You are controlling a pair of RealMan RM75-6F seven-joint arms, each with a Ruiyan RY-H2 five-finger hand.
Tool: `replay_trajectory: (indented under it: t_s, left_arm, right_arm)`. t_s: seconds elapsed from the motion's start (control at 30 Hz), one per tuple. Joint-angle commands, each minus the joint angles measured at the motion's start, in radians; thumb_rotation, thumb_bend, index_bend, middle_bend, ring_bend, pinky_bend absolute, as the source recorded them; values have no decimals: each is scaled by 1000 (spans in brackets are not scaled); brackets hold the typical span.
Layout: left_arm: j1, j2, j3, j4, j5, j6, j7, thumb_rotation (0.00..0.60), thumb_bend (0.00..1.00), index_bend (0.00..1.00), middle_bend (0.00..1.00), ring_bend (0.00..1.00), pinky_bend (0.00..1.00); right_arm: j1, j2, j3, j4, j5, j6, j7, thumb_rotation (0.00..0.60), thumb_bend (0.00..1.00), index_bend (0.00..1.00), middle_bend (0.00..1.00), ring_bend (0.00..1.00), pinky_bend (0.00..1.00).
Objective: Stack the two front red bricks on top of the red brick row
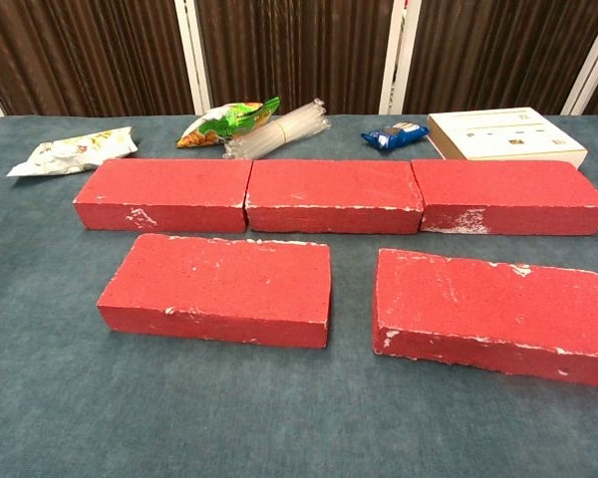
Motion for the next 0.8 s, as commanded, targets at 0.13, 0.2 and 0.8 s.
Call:
replay_trajectory:
  t_s: [0.13, 0.2, 0.8]
  left_arm:
    - [5, 5, 39, -64, 73, 30, 16, 600, 306, 0, 0, 0, 33]
    - [-10, 4, 67, -97, 116, 13, -4, 600, 300, 0, 0, 0, 34]
    - [-326, -45, 60, -209, 173, -375, -239, 600, 263, 0, 0, 0, 0]
  right_arm:
    - [-7, 9, -6, -4, -16, 10, 15, 600, 112, 0, 0, 0, 0]
    - [-10, 14, -9, -7, -25, 17, 23, 600, 111, 0, 0, 0, 0]
    - [3, 56, -36, -10, -72, -9, 132, 600, 111, 0, 0, 0, 0]
